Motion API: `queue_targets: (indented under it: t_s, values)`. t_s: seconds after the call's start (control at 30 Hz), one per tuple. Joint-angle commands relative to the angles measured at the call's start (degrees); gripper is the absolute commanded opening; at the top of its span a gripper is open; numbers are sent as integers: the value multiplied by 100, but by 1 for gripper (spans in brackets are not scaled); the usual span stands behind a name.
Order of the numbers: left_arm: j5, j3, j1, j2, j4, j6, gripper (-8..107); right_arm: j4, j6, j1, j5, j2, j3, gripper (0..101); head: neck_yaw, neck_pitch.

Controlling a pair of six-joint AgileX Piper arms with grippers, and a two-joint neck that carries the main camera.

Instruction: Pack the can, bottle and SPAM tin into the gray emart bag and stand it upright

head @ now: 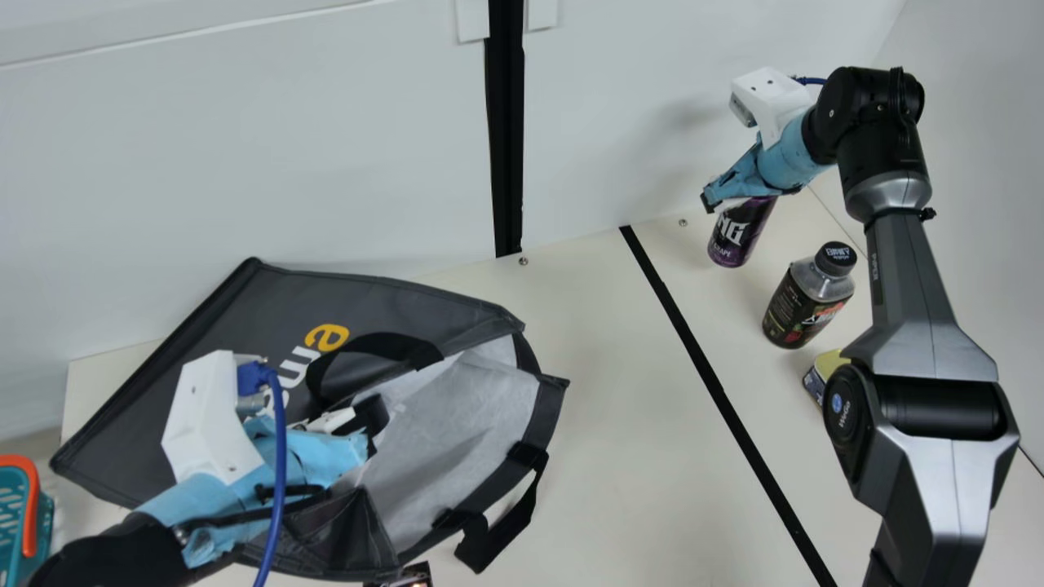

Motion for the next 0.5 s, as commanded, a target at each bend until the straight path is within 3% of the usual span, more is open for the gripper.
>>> queue_targets:
  t_s: [0.0, 0.47]
  values:
    - [0, 0, 0, 0, 0, 0, -8, 8, -27, 31, -9, -126, 129, 0, -14, -130]
    - [0, 0, 0, 0, 0, 0, -8, 3, -216, 288, -21, -987, 997, 0, -14, -130]
